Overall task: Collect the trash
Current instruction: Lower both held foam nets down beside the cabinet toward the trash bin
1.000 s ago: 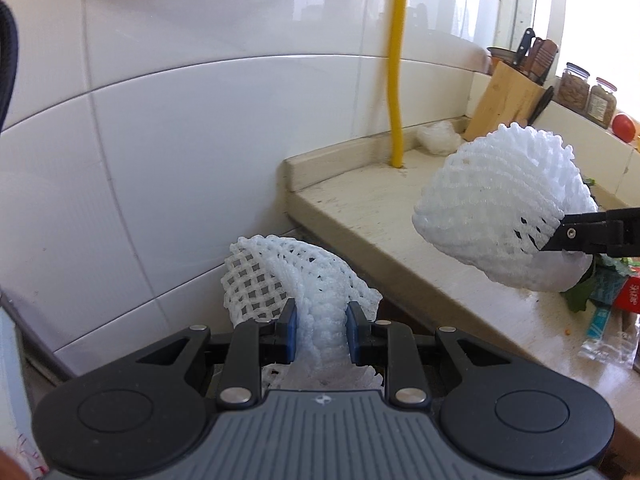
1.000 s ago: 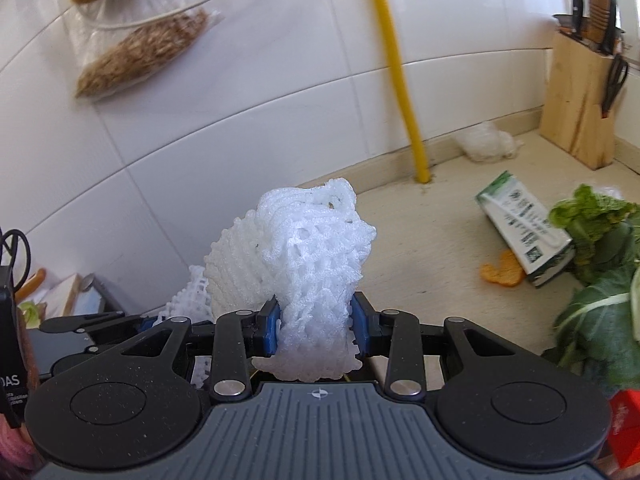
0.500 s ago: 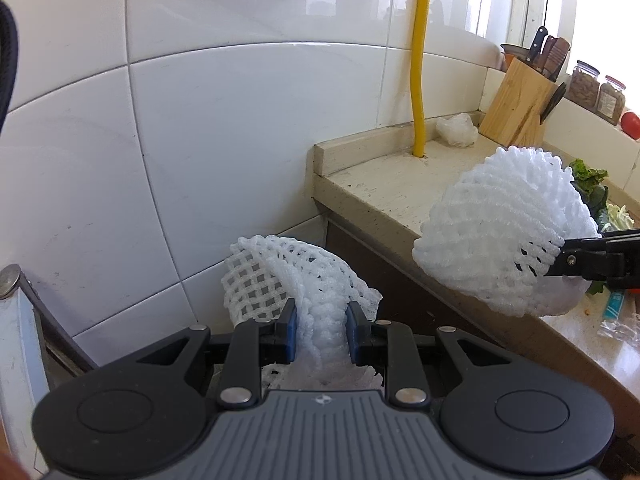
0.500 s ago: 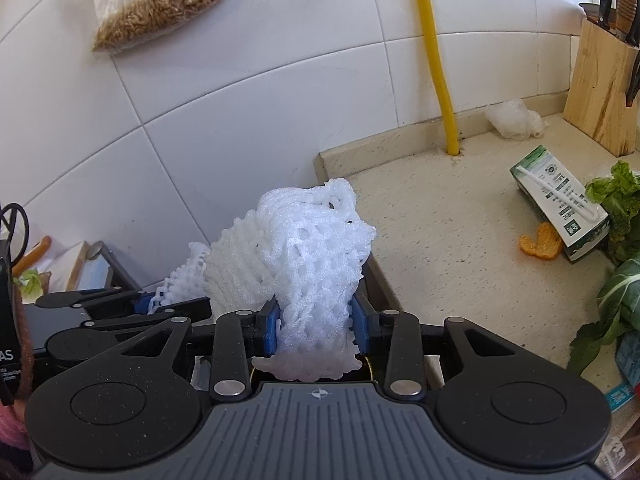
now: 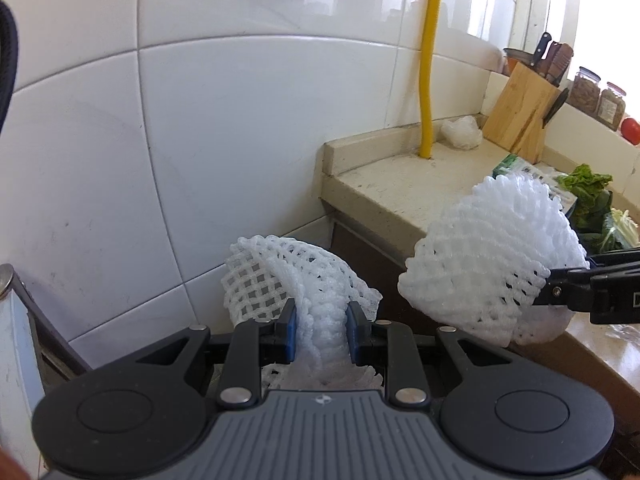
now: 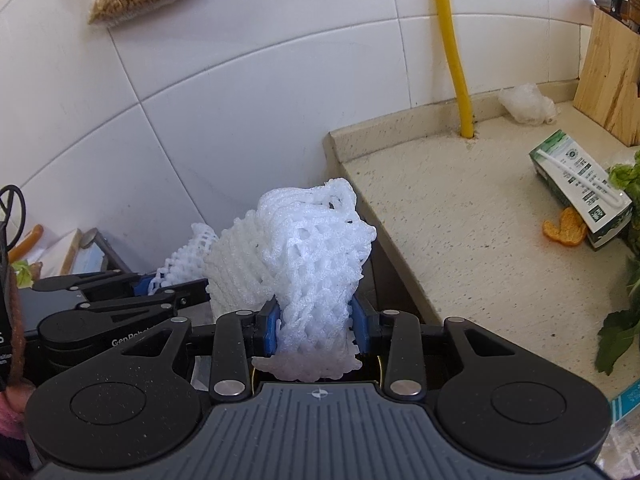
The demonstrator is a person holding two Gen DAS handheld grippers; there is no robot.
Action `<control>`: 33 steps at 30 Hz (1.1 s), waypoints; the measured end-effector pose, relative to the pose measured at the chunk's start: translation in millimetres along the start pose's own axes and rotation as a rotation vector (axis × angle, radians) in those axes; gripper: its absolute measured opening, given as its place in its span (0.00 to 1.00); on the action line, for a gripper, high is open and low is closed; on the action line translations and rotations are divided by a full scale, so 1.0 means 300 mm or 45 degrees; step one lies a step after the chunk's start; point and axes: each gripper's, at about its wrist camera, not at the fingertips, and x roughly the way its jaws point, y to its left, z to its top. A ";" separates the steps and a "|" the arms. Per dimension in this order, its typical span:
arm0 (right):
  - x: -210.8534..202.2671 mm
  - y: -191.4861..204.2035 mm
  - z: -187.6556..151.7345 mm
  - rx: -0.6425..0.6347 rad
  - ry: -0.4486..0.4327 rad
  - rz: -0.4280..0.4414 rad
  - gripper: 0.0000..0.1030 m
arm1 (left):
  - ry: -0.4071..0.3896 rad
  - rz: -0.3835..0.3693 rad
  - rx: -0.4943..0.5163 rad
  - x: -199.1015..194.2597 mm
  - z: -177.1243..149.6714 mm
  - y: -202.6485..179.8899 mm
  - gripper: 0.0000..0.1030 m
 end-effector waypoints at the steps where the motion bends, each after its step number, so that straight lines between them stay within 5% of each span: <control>1: 0.007 0.001 -0.001 -0.001 0.006 -0.002 0.42 | 0.006 0.002 -0.003 0.004 -0.001 0.004 0.22; 27: 0.272 -0.012 -0.043 0.001 0.249 -0.052 0.42 | 0.418 0.081 -0.002 0.197 -0.037 0.016 0.22; 33: 0.332 -0.005 -0.045 -0.015 0.303 -0.046 0.42 | 0.449 0.090 0.000 0.218 -0.043 0.015 0.22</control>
